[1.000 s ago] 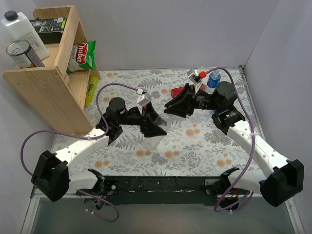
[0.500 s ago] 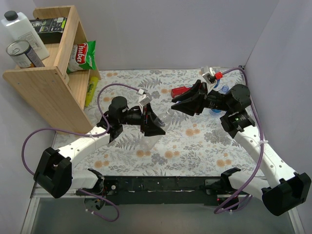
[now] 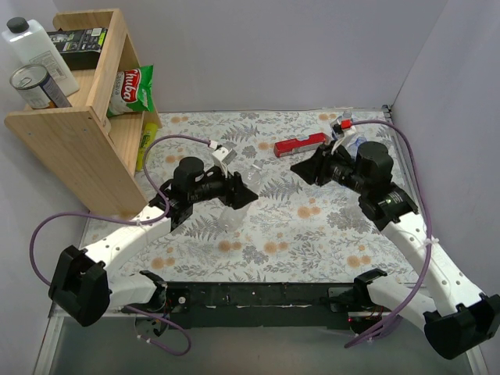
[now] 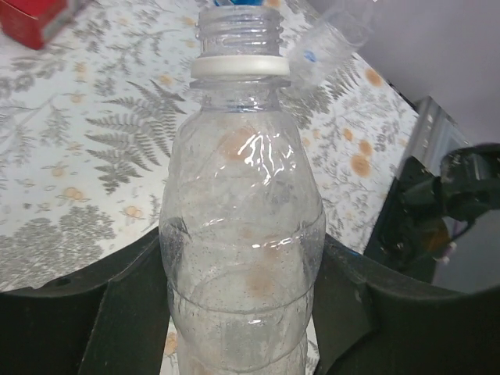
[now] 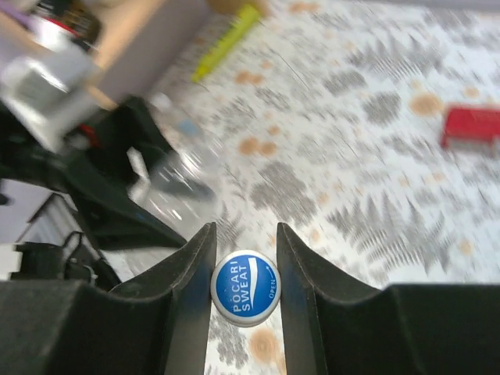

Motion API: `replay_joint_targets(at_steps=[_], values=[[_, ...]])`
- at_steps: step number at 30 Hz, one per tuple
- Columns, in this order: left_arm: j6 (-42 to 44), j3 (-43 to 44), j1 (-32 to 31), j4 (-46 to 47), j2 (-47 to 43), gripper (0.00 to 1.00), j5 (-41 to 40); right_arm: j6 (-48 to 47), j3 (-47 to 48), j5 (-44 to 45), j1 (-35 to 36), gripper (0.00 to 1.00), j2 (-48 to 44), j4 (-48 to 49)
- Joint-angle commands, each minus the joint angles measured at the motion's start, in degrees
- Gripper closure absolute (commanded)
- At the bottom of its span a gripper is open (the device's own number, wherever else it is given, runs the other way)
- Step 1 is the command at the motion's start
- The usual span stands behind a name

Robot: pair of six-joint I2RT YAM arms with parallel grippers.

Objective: Unscrew the bottle caps

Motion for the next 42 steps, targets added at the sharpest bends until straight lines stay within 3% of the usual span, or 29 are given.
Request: replay_joint_targets(at_steps=[1,5,14,18,27,34,38,42], values=[[3.7,1.3,0.2,-1.2,-5.0,0.68,-10.1,-1.1,-5.2,13.5,-0.2,0.99,-6.2,-17.9],[4.0,1.2,0.1,-1.2,-6.2,0.67,-10.5,2.1,-12.4,19.6,-0.3,0.99,-10.2,-27.1],[4.3,1.3,-0.2,-1.3,-7.9,0.67,-10.7,12.3,-24.3,31.1,-9.1,0.99,-13.2,-31.8],[5.7,1.4,-1.8,-2.1,-9.1,0.67,-12.7,15.7,-26.2,34.3,-15.7,0.99,-13.0,-31.8],[6.8,1.2,-5.9,-2.5,-10.7,0.66,-15.0,27.8,-28.4,46.6,-18.4,0.99,-16.9,-35.1],[7.2,1.2,-7.1,-2.5,-11.4,0.65,-15.6,32.3,-29.6,51.0,-18.8,0.99,-17.8,-36.7],[7.2,1.0,-7.2,-2.3,-11.8,0.65,-15.6,31.2,-31.7,56.3,-21.1,0.99,-16.4,-34.0],[7.1,1.0,-7.3,-2.2,-11.7,0.65,-15.5,29.9,-32.6,56.0,-24.5,0.99,-14.6,-30.9]])
